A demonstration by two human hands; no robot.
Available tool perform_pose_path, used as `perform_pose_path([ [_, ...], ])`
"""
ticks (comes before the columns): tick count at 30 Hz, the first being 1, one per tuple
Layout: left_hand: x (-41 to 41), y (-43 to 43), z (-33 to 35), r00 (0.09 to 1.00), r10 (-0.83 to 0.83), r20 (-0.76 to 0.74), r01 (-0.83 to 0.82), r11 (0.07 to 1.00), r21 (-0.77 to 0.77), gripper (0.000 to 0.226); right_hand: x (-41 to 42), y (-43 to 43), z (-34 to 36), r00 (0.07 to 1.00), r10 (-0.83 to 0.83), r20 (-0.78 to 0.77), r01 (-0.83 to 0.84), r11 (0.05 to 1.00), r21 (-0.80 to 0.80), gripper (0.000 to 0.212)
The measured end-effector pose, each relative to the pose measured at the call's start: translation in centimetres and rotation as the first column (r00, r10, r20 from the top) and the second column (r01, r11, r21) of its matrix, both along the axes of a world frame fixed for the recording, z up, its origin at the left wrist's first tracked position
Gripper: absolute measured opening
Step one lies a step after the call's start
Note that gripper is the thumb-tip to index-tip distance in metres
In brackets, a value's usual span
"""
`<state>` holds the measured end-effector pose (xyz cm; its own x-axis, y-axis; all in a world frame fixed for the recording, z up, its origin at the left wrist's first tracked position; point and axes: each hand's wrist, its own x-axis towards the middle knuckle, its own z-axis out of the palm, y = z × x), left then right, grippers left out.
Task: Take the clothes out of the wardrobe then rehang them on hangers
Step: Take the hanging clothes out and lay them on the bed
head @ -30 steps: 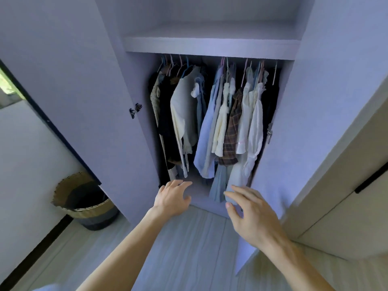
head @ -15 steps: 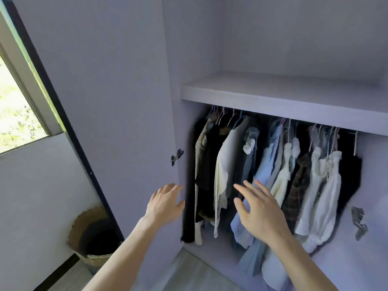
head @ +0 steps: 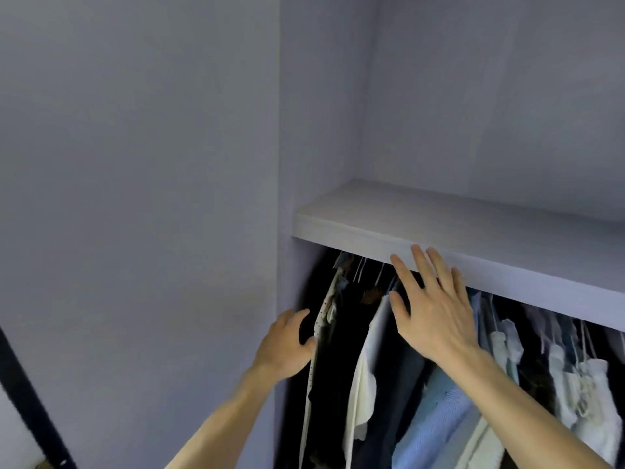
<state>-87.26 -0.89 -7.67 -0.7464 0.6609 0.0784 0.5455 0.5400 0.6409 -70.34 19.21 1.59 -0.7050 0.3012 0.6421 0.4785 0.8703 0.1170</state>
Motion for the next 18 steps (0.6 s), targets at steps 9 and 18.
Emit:
perform_pose_path([
  [9,-7.4,7.6,-2.2,0.946,0.124,0.301,-0.163,0.980,0.111,0.067,-7.2,7.5,-2.3,0.984,-0.103,-0.144,0.139,0.953,0.270,0.067],
  [18,-11.9,14.3,-4.7,0.889,0.112,0.443,-0.170,0.981,0.094,0.074,-9.2,9.9,-4.2,0.950,-0.051,-0.307,0.182,0.890,0.418,0.076],
])
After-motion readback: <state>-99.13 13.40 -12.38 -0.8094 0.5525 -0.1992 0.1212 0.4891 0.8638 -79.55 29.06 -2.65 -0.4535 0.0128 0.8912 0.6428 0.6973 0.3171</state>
